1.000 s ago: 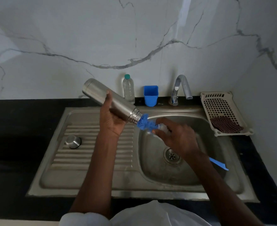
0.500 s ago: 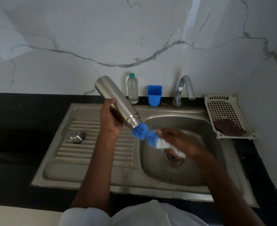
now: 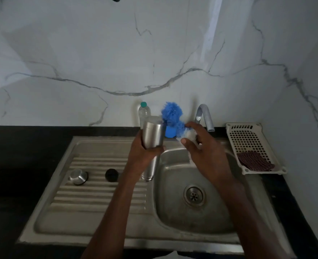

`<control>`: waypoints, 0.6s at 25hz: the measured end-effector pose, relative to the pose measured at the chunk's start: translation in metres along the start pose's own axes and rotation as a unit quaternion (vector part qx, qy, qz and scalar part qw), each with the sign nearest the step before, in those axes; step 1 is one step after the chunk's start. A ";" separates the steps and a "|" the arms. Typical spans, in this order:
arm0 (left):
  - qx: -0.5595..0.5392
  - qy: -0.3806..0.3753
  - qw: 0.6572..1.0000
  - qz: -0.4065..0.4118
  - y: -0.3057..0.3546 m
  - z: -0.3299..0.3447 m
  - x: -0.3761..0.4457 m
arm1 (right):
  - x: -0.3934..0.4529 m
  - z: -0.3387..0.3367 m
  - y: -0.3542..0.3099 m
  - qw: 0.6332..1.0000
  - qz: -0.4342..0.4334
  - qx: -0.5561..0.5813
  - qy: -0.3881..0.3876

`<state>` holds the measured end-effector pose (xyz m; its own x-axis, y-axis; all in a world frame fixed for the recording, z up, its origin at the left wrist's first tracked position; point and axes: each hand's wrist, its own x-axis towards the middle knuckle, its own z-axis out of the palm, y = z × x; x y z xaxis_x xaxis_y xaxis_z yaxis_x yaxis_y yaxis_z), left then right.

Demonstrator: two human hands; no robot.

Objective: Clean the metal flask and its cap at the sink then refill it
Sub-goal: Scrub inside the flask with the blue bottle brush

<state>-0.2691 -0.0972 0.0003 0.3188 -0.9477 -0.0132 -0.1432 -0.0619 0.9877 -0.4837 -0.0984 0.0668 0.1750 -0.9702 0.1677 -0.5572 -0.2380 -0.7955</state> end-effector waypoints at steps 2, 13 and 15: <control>0.021 -0.022 0.999 0.013 -0.004 0.007 0.002 | 0.002 0.001 -0.002 0.999 -0.023 -0.040 0.009; 0.081 -0.023 0.996 -0.012 -0.015 0.011 0.000 | -0.021 -0.005 -0.011 0.987 -0.113 -0.113 -0.012; 0.083 -0.008 0.996 -0.014 -0.014 0.007 0.001 | -0.027 -0.009 -0.006 0.986 -0.115 -0.120 -0.019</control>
<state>-0.2729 -0.0996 -0.0147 0.3103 -0.9496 -0.0433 -0.2880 -0.1373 0.9477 -0.4922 -0.0715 0.0727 0.3471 -0.8883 0.3008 -0.6753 -0.4592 -0.5772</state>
